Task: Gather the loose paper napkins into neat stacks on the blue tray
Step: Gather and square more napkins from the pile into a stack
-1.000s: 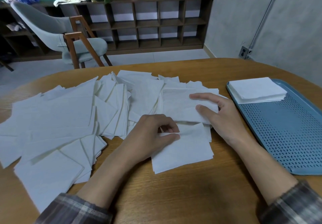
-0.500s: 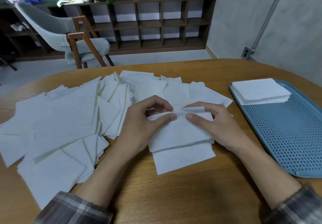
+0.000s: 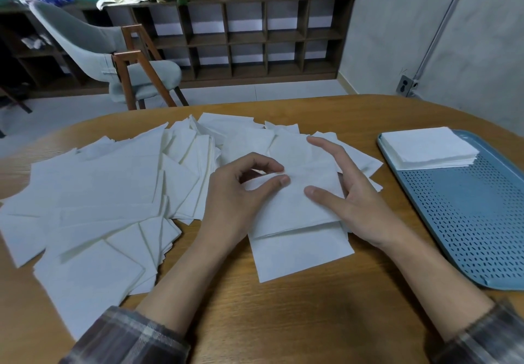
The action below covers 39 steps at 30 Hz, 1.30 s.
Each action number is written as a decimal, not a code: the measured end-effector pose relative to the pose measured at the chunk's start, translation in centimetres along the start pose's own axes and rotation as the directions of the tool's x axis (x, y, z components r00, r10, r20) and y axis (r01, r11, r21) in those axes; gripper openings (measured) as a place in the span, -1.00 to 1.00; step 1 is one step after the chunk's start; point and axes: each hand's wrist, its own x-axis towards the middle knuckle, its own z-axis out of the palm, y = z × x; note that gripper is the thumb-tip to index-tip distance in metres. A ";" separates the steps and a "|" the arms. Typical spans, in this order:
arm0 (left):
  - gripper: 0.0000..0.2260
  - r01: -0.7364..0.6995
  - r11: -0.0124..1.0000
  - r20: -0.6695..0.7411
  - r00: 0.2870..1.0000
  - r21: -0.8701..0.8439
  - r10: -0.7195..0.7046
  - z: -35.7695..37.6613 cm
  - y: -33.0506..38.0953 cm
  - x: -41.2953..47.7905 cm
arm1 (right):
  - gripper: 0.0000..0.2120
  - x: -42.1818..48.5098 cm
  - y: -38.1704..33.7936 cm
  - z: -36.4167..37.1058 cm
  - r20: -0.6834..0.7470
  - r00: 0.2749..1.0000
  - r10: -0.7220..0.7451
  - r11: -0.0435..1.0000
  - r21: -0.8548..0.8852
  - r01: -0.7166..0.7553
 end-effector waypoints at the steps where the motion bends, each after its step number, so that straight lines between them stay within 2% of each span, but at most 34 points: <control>1: -0.86 -0.037 0.998 -0.038 0.999 0.059 0.039 0.0 -0.1 0.0 | -0.35 0.0 0.0 0.0 -0.011 1.000 0.004 0.999 0.049 -0.003; 3: -0.76 -0.052 0.991 -0.081 0.995 0.124 0.062 -0.1 -0.1 0.1 | -0.34 0.0 0.1 -0.4 -0.026 1.000 0.004 0.973 0.230 0.002; 5: -0.69 0.063 0.998 -0.024 0.998 0.013 -0.063 -0.4 0.3 0.3 | -0.31 0.2 0.1 -0.7 -0.059 0.998 0.011 0.926 0.377 0.012; 7: -0.71 0.210 0.966 0.091 0.976 -0.150 -0.198 -0.6 0.6 0.4 | -0.30 0.3 0.1 -0.8 -0.093 0.996 0.007 0.921 0.389 0.030; 8: -0.74 0.235 0.956 0.110 0.970 -0.174 -0.218 -0.6 0.7 0.3 | -0.30 0.4 0.2 -0.8 -0.098 0.995 0.010 0.929 0.370 0.027; 10: -0.76 0.210 0.966 0.079 0.977 -0.154 -0.200 -0.5 0.5 0.2 | -0.34 0.3 0.3 -1.0 -0.050 0.998 0.037 0.921 0.390 -0.014; 12: -0.74 0.175 0.979 0.035 0.984 -0.107 -0.173 -0.4 0.0 0.2 | -0.49 0.1 0.1 -1.3 0.043 0.998 0.049 0.902 0.428 -0.062; 13: -0.72 0.163 0.983 0.015 0.987 -0.085 -0.162 -0.4 -0.3 0.3 | -0.61 0.1 0.0 -1.4 0.074 0.996 0.052 0.913 0.400 -0.077; 15: -0.66 0.120 0.993 -0.001 0.993 -0.015 -0.120 -0.1 -0.7 0.1 | -0.77 0.0 0.1 -1.4 0.053 0.997 0.057 0.975 0.210 -0.067; 18: -0.52 -0.047 0.973 0.022 0.999 0.226 0.043 0.4 -1.1 -0.2 | -0.73 0.2 0.6 -1.3 -0.125 0.992 0.022 0.996 -0.088 -0.033; 21: -0.61 -0.191 0.922 0.240 0.964 0.336 0.112 0.3 -1.2 -0.2 | -0.69 0.5 1.1 -1.9 -0.274 0.962 -0.009 0.989 -0.142 -0.031; 24: -0.67 -0.226 0.907 0.549 0.836 0.355 -0.007 0.3 -0.7 -0.8 | -0.69 0.7 1.4 -2.2 -0.315 0.949 -0.032 0.987 -0.160 -0.020; 27: -0.61 -0.284 0.881 0.654 0.756 0.379 -0.038 0.7 -0.2 -1.5 | -0.70 0.6 1.4 -1.9 -0.317 0.948 -0.034 0.988 -0.156 -0.016; 30: -0.74 -0.285 0.901 0.680 0.733 0.328 -0.015 0.9 -0.3 -1.6 | -0.69 0.7 1.5 -2.0 -0.310 0.950 -0.021 0.987 -0.159 -0.030; 33: -0.89 -0.262 0.922 0.665 0.747 0.285 0.007 0.9 -0.6 -1.6 | -0.69 0.6 1.4 -2.0 -0.257 0.966 -0.019 0.985 -0.170 -0.026; 37: -0.93 -0.143 0.965 0.572 0.820 0.220 -0.009 0.2 0.2 -1.4 | -0.79 0.6 1.2 -2.1 -0.156 0.988 -0.014 0.997 -0.078 0.002; 39: -0.91 -0.037 0.991 0.511 0.859 0.125 -0.032 -0.4 0.8 -1.1 | -0.70 0.4 1.0 -2.1 -0.092 0.995 -0.030 1.000 -0.006 0.030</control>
